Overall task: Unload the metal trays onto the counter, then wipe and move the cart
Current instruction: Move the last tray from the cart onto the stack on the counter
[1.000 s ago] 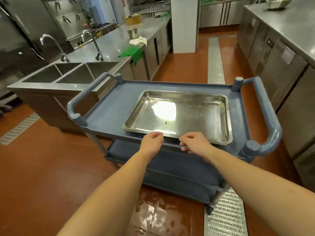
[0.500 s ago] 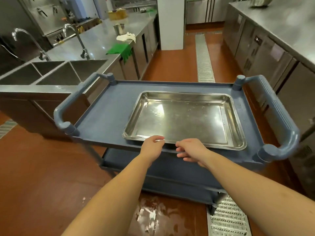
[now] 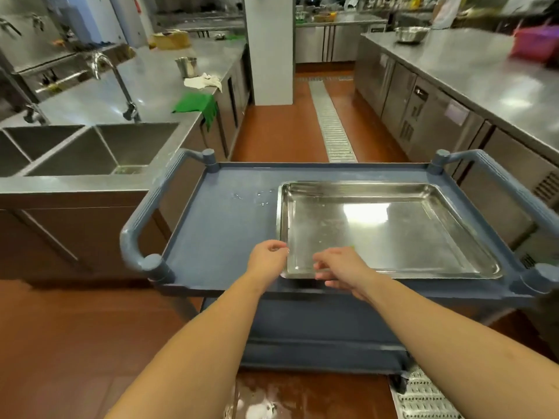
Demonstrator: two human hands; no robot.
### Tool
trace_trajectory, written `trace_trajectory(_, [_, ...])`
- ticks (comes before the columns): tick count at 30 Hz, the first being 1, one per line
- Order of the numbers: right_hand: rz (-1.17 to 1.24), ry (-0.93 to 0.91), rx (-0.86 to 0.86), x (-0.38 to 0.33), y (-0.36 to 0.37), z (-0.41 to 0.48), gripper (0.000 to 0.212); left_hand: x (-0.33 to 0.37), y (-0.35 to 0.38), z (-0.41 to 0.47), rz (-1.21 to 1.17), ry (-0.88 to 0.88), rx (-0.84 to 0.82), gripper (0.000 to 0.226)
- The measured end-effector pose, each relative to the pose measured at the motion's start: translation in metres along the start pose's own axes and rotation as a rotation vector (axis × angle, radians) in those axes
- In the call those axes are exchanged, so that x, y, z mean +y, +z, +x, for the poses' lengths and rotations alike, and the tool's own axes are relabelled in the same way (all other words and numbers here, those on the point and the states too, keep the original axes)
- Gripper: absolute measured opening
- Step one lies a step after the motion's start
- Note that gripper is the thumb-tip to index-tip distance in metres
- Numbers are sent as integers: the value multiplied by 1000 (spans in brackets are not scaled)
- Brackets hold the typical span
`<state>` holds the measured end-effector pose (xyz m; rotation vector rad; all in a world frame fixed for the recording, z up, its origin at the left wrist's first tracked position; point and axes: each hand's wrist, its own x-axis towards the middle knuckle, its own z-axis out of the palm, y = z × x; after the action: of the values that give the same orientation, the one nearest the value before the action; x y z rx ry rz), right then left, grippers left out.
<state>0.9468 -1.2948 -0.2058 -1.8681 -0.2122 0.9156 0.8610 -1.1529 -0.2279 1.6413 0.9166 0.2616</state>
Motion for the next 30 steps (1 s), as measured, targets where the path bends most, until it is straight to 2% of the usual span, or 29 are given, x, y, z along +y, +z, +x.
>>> trace_trajectory(7, [85,7,50,-26,15,39,7,11,-17,52,79,9,-1,25])
trace_trajectory(13, [116,20,63,-55,37,94,7,28,-37,93,110,4,-25,19])
trace_trajectory(18, [126,7,69,-78,59,118,11,35,-49,127,135,-9,-86,20])
trace_trajectory(21, [29,-38,128,-85,65,127,13,38,-53,150,188,34,-170,19])
trace_trajectory(25, [-265,-104,317,-83,79,136,18,46,-61,183,251,124,-328,19])
trace_trajectory(30, [-461,-18,492,-70,115,129,3,48,-68,208,321,195,-527,18])
